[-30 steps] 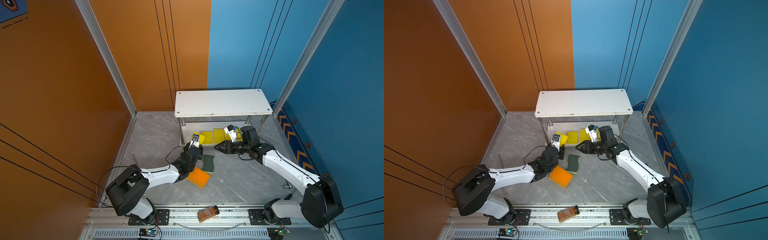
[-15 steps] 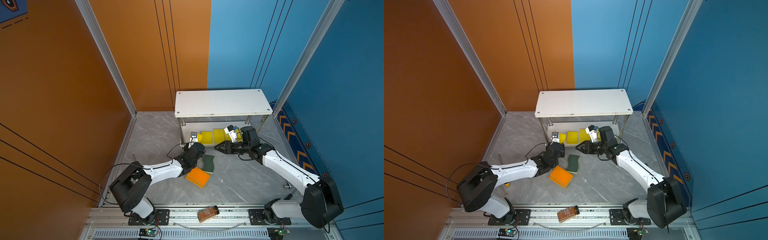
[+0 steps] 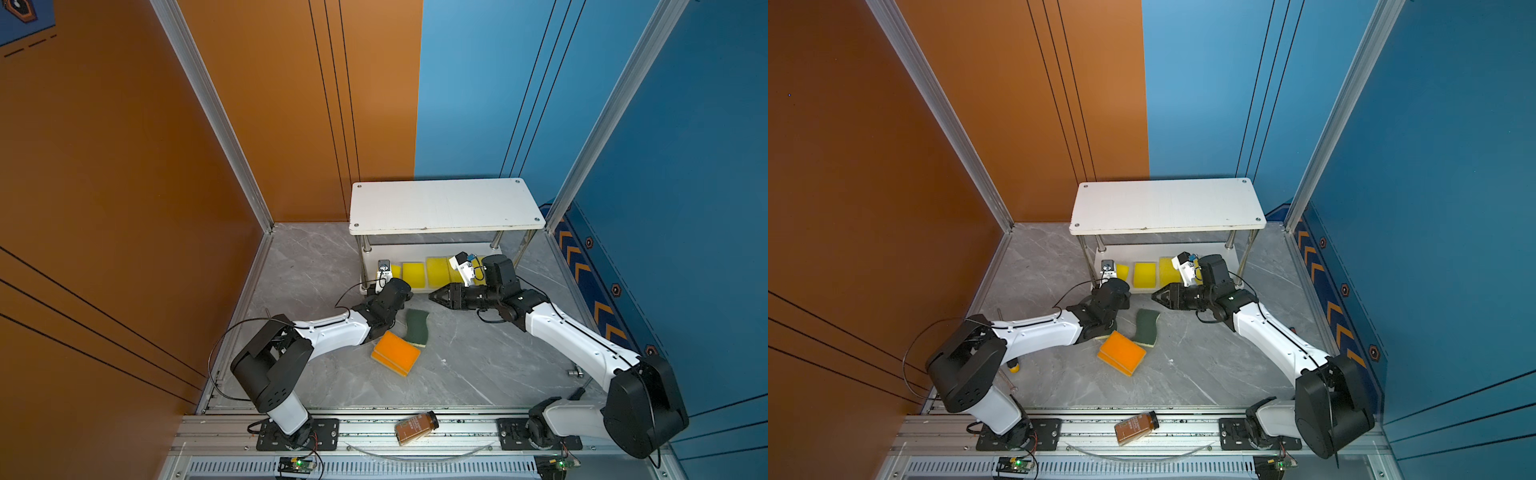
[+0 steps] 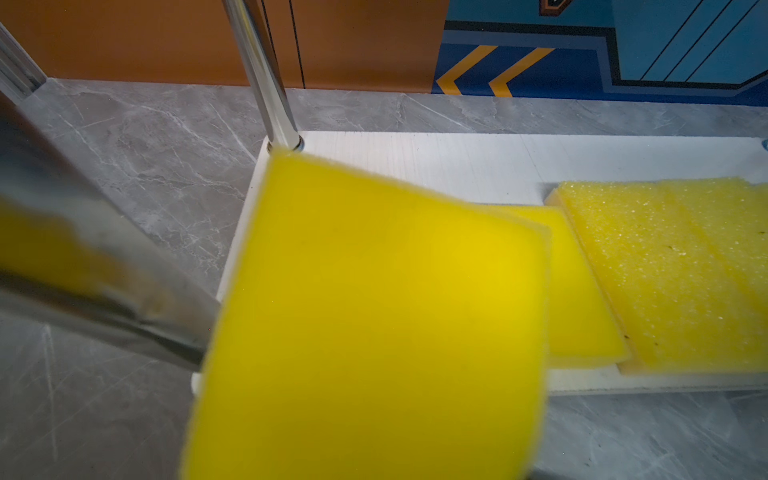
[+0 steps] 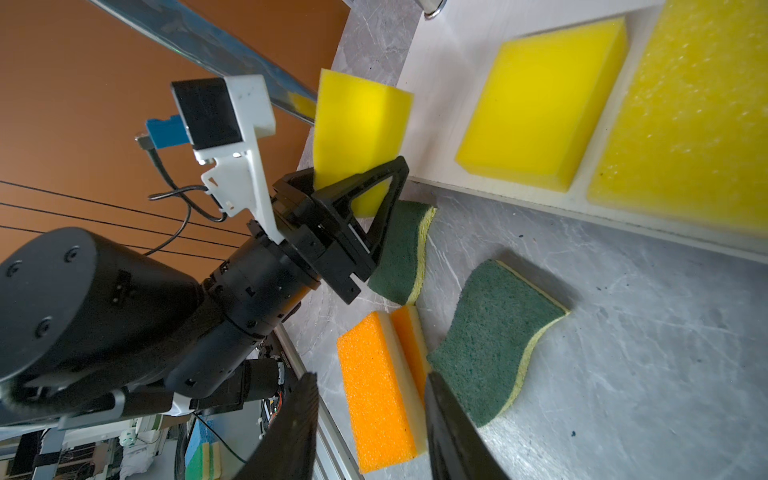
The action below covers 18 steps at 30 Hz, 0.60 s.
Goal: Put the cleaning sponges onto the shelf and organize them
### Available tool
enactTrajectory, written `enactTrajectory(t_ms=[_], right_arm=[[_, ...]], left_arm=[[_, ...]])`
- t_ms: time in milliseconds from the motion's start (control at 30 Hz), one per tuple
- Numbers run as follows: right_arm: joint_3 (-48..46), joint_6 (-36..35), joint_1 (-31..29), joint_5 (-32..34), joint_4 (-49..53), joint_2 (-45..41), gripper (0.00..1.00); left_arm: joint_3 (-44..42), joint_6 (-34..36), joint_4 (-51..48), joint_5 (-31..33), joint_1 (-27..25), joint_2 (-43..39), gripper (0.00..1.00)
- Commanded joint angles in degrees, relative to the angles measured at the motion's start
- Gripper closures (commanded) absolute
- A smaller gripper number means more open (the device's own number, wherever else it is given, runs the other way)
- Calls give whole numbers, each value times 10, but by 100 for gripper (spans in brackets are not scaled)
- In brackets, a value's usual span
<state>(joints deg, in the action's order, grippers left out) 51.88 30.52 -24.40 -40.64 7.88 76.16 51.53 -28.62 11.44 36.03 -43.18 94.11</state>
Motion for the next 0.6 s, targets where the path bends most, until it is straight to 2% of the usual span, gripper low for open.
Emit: enactTrajectory(t_ms=[0, 333, 567], right_arm=[[-10, 6, 3, -3, -12, -15, 59], [-16, 8, 6, -2, -14, -22, 59], [-17, 8, 7, -3, -16, -20, 59]], left_arm=[[21, -18, -12, -13, 7, 15, 50], [34, -49, -21, -42, 23, 35, 50], [46, -44, -31, -51, 25, 42, 50]])
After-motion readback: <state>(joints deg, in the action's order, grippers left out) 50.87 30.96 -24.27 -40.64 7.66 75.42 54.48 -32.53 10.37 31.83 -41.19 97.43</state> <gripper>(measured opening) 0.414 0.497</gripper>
